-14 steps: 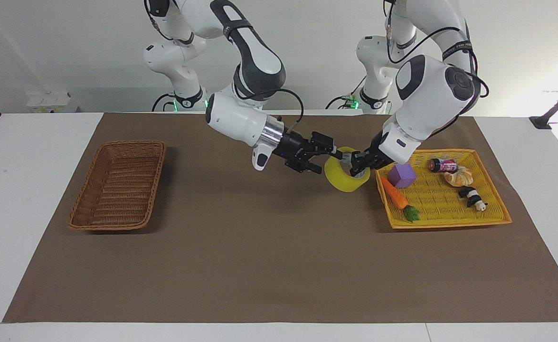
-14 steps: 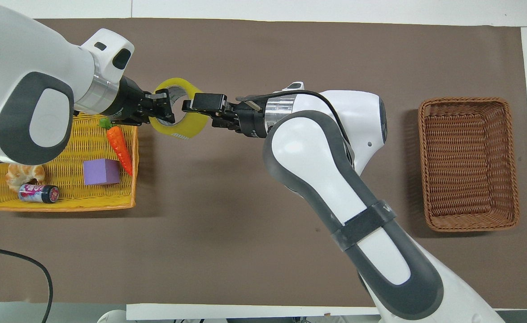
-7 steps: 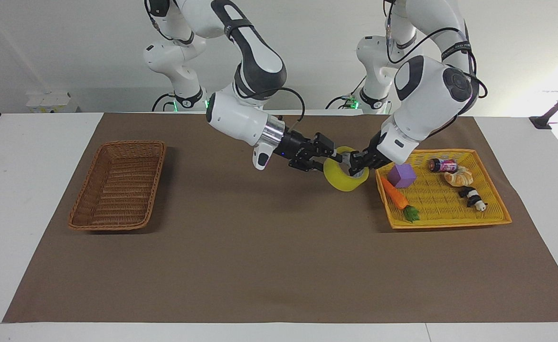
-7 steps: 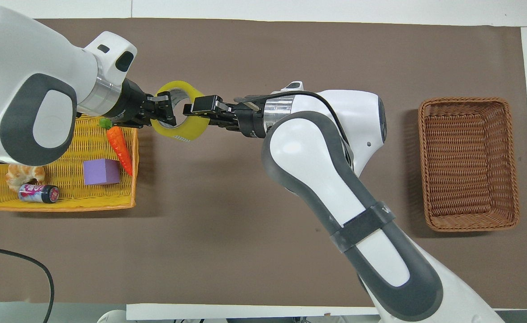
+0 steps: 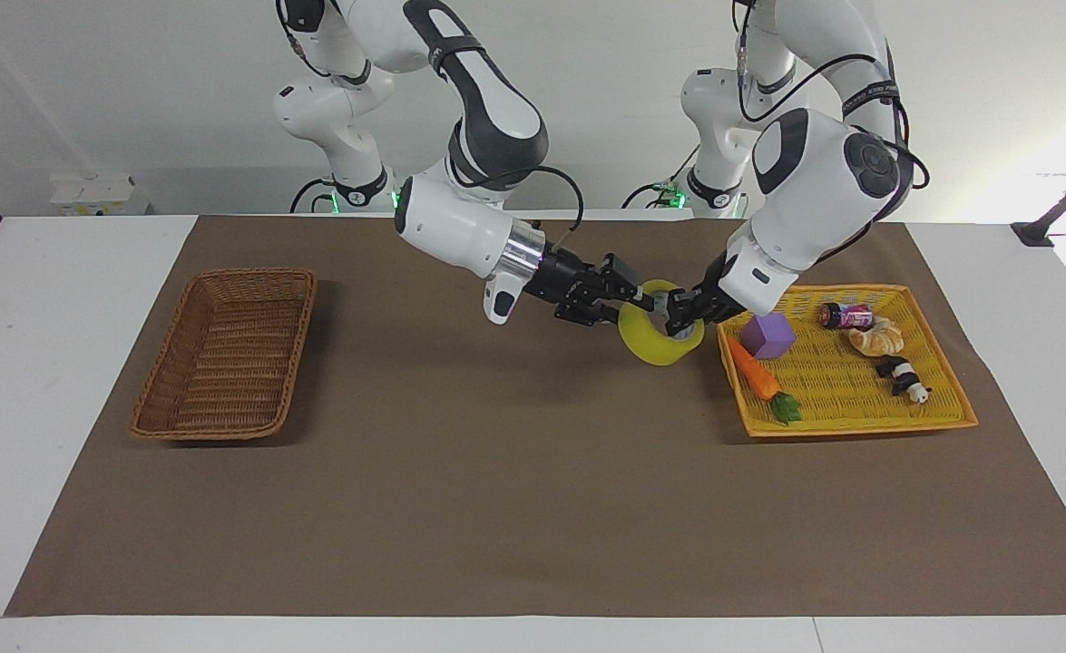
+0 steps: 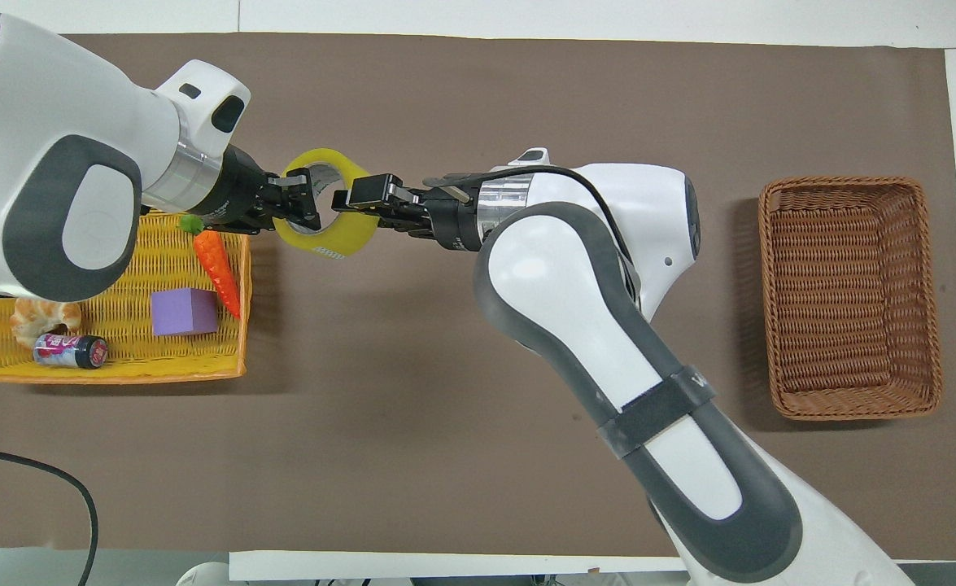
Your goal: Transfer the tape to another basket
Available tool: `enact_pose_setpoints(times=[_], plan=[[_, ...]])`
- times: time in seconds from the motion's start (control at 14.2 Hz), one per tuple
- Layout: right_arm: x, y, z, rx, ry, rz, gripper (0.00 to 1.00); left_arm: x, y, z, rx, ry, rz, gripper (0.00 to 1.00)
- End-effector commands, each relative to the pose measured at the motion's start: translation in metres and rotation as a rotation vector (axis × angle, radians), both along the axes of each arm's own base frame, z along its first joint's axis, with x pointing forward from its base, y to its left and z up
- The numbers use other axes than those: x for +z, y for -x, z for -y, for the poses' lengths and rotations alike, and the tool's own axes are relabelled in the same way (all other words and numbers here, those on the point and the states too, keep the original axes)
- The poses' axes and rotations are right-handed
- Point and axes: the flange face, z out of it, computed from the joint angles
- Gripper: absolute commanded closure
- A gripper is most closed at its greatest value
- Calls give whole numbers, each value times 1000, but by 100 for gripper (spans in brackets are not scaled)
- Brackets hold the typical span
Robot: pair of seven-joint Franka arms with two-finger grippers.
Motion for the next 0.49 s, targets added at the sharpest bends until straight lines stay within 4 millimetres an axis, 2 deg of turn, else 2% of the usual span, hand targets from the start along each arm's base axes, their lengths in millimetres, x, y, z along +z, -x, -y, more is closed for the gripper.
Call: enact_pose_setpoints(times=[0.0,0.14,0.21,0.28,0.35,0.42], plan=[[0,-2,3,-7,3,-7,100,24,14,-4,-9,9,-12,1],[-1,-2,3,-6,5,-7,100,55,17,-24,-10,13,-13,1],[0,-2,4,-6,3,-5,100,66,11,-47,15,11,-16,1],[0,-5,8,-4,5,-1,100,73,8,-60,23,-7,-18,1],[-2,-8,14,7,7,-2,100,78,5,-74,27,-42,-4,1],[-2,-17,33,27,14,0,100,77,1,-89,24,-80,10,1]])
